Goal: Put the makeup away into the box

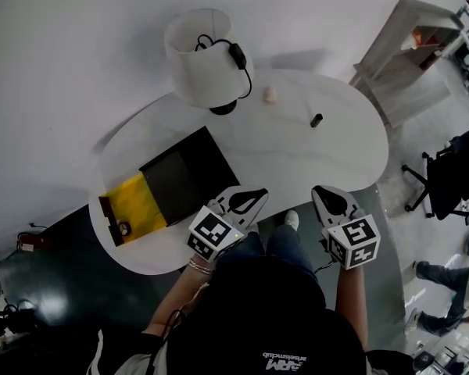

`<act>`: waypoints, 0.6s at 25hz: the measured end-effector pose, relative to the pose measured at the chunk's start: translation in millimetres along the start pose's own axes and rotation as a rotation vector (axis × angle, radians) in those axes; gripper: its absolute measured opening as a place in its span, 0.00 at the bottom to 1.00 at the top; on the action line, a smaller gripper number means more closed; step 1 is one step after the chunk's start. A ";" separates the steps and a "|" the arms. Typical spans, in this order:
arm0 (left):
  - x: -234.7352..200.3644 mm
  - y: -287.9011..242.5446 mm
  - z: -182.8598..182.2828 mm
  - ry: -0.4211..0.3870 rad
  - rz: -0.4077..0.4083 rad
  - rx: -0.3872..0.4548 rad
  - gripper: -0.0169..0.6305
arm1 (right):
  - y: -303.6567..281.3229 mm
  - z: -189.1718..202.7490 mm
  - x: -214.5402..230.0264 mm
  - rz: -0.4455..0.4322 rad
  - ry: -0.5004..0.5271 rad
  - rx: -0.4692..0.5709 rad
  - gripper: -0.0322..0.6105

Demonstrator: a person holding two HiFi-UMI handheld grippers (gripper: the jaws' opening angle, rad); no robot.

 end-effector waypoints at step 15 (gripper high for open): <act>18.7 -72.2 -18.4 0.143 -0.090 0.084 0.05 | -5.3 -12.3 75.0 -0.141 0.026 0.027 0.10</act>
Point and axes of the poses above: the fingertips, and each gripper's own axes: y backward along the fingers, x to its right, z out of its underside, the point moved 10 cm from there along y, backward along the fingers, and after that the axes turned 6 degrees about z, right-handed, at the moved point
